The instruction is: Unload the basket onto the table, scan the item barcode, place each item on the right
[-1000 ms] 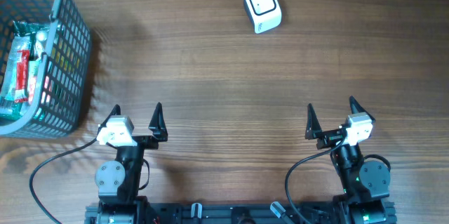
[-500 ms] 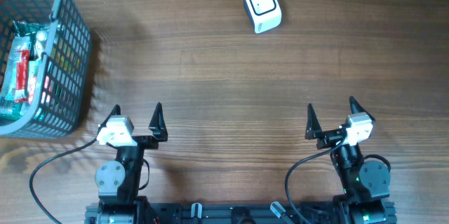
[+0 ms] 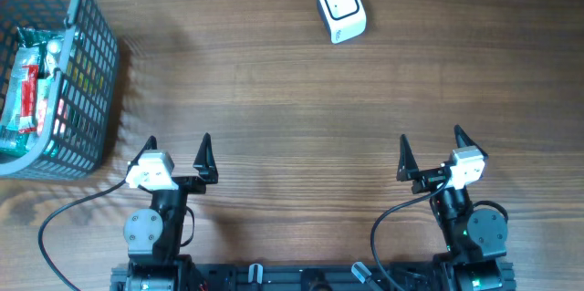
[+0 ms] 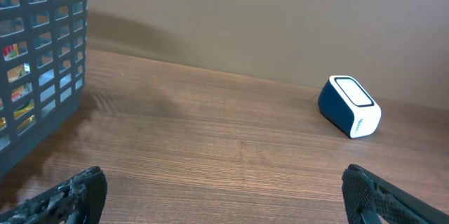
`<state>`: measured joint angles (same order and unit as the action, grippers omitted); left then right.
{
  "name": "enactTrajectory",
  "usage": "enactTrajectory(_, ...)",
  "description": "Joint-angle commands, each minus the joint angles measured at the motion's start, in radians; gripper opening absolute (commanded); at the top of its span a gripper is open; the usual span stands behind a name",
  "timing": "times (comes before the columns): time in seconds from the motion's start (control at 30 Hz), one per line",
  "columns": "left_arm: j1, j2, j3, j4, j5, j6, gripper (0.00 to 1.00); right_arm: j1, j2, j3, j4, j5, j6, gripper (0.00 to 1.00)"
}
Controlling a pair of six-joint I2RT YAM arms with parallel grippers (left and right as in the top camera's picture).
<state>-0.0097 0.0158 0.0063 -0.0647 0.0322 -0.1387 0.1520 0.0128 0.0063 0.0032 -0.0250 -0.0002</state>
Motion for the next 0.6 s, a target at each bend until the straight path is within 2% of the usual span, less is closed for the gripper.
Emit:
enactTrajectory(0.0,0.007,0.005,-0.001,-0.009,0.026,0.019,1.00,-0.003,0.001,-0.001,0.002,0.005,0.003,0.99)
enactTrajectory(0.33,0.007,0.005,-0.001,0.000,0.027,0.020,1.00,-0.003,0.001,-0.001,0.002,0.005,0.003,1.00)
enactTrajectory(0.4,0.007,0.005,-0.001,-0.007,-0.009,0.035,1.00,-0.003,0.001,-0.001,0.002,0.005,0.003,1.00)
enactTrajectory(0.47,0.007,0.005,-0.001,0.020,-0.047,0.023,1.00,-0.003,0.001,-0.001,0.002,0.005,0.003,1.00)
enactTrajectory(0.57,0.007,0.005,0.003,0.101,0.008,-0.007,1.00,-0.003,0.001,-0.001,0.002,0.005,0.003,1.00)
